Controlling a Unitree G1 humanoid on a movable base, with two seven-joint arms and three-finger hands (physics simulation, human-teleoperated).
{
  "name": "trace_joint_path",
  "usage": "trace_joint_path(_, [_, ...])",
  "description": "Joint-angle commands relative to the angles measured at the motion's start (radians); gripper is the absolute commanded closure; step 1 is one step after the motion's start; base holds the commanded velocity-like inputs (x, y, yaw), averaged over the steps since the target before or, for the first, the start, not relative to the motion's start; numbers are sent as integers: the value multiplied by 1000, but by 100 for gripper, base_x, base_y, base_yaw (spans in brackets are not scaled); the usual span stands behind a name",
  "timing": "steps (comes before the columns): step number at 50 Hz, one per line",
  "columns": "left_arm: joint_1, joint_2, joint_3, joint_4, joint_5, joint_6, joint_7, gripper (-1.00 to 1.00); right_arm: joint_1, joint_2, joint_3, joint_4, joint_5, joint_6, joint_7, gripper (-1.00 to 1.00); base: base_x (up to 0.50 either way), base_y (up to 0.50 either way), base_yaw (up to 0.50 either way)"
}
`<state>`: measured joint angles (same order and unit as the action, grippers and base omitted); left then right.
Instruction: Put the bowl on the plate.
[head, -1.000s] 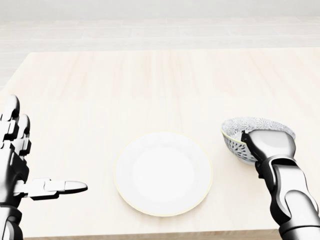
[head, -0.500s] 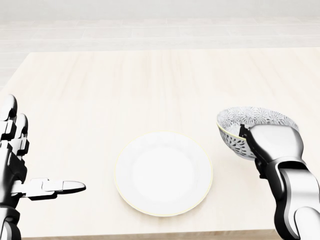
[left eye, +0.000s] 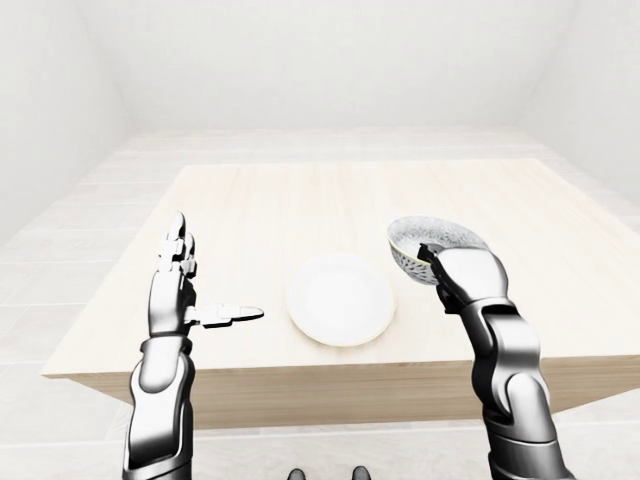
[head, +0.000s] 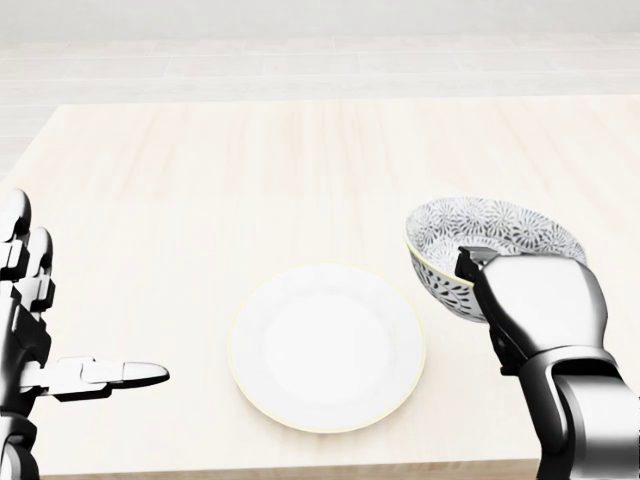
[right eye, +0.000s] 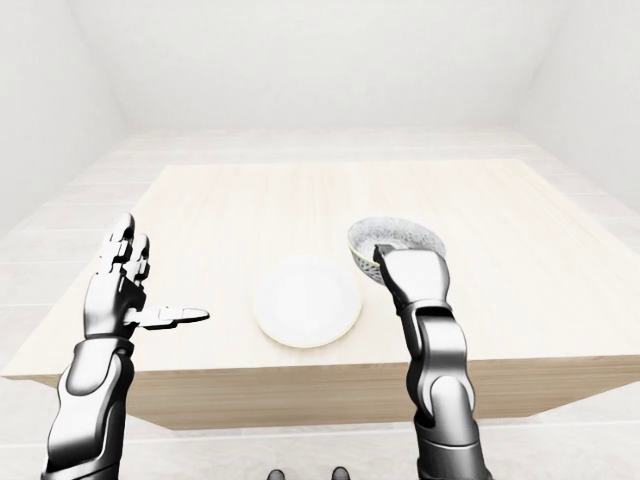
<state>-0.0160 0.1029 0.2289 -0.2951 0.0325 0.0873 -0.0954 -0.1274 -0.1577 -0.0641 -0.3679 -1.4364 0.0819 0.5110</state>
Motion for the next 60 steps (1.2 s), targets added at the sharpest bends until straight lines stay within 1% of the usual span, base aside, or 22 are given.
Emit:
trace_joint_path(1, [0,2,5,6,-1,0,-2,-100,16,57,36,-90,24,5,-14,49,0,0,0])
trace_joint_path(2, [1,1,4,14,0,0,-2,-100,19,64,41,-103,25,4,-40,47,0,0,0])
trace_joint_path(5, [0,2,3,11,3,0,-2,-100,53,89,69,-158,46,-1,-18,47,0,0,0])
trace_joint_path(10, [7,1,6,-5,-1,0,-6,-100,79,120,119,-186,29,-8,-38,47,0,0,0])
trace_joint_path(12, [11,0,4,5,3,0,-7,-100,74,124,128,-175,16,-11,-75,47,0,0,0])
trace_joint_path(19, [9,3,5,2,6,0,-11,-100,88,132,153,-169,-13,-16,-149,46,0,0,0])
trace_joint_path(21, [9,5,-4,15,22,0,-13,-100,98,138,161,-200,-7,-14,-122,46,0,0,0])
trace_joint_path(27, [22,29,-36,45,125,0,-32,-100,113,140,172,-223,-14,-22,-127,45,0,0,0])
trace_joint_path(28, [34,34,-48,42,162,0,-34,-100,114,142,176,-221,-15,-23,-131,45,0,0,0])
trace_joint_path(30, [47,41,-61,52,244,-33,-17,-100,115,145,181,-221,-14,-25,-131,46,0,0,0])
trace_joint_path(31, [52,45,-67,10,294,-10,-17,-100,114,148,184,-220,-13,-25,-131,45,0,0,0])
trace_joint_path(32, [52,41,-66,-11,305,0,-31,-100,115,149,186,-219,-13,-25,-131,45,0,0,0])
trace_joint_path(35, [64,24,-58,-57,312,0,-69,-100,126,151,194,-223,-11,-27,-132,45,0,0,0])
trace_joint_path(36, [79,21,-64,-75,326,0,-81,-100,124,151,196,-225,-10,-27,-130,46,0,0,0])
trace_joint_path(39, [81,8,-59,-82,338,0,-92,-100,130,154,203,-234,-8,-28,-127,46,0,0,0])
trace_joint_path(44, [71,4,-59,-68,379,0,-95,-100,139,157,218,-218,-5,-34,-142,47,0,0,0])
trace_joint_path(48, [63,2,-52,-58,391,0,-95,-100,133,165,232,-217,-3,-31,-135,47,0,0,0])
trace_joint_path(57, [59,0,-30,-75,377,0,-109,-100,136,186,286,-181,-15,-28,-161,47,0,0,0])
trace_joint_path(60, [59,1,-22,-75,369,0,-110,-100,135,195,305,-153,-20,-25,-188,46,0,0,0])
